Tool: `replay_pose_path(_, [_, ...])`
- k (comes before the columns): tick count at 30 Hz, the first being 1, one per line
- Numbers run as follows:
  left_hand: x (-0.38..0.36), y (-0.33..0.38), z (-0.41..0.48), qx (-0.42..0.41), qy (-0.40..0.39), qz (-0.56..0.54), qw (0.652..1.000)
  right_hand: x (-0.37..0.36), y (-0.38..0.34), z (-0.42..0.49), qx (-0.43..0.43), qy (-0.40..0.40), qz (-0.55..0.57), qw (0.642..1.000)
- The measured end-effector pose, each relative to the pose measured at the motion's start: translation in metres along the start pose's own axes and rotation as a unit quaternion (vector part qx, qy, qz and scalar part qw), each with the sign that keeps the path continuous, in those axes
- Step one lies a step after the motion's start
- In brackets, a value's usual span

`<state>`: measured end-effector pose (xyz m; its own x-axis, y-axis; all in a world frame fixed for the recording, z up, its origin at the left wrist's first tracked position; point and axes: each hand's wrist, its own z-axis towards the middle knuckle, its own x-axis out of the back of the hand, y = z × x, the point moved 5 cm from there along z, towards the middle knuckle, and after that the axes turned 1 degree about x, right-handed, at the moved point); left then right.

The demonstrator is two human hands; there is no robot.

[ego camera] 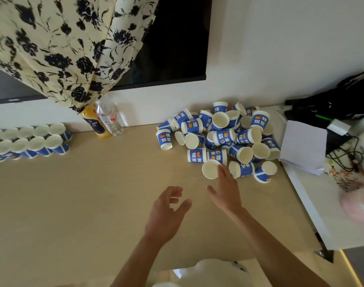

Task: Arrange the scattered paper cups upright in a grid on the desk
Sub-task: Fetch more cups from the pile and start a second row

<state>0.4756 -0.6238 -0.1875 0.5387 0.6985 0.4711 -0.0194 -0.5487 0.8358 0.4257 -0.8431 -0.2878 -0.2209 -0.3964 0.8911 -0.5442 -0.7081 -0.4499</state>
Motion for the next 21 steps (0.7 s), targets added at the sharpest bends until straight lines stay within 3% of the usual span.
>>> replay_pose_path(5, [-0.004,-0.015,0.004,0.009,0.003,0.035,0.999,0.015,0.012,-0.009,-0.003,0.039,0.142,0.989])
replay_pose_path(9, [-0.014,-0.024,0.003,0.015,-0.011,0.046,0.999,0.012,0.044,-0.015,-0.043,0.066,0.184,0.98])
replay_pose_path(15, [-0.032,-0.033,0.004,0.021,-0.04,0.062,0.997,0.006,0.062,-0.033,-0.032,0.08,0.236,0.968])
replay_pose_path(18, [-0.042,-0.034,0.004,0.012,-0.056,0.071,0.996,0.013,0.048,-0.046,-0.046,0.033,0.317,0.947])
replay_pose_path(21, [-0.051,-0.027,0.004,-0.036,-0.069,0.096,0.992,0.021,0.019,-0.063,0.016,-0.059,0.371,0.926])
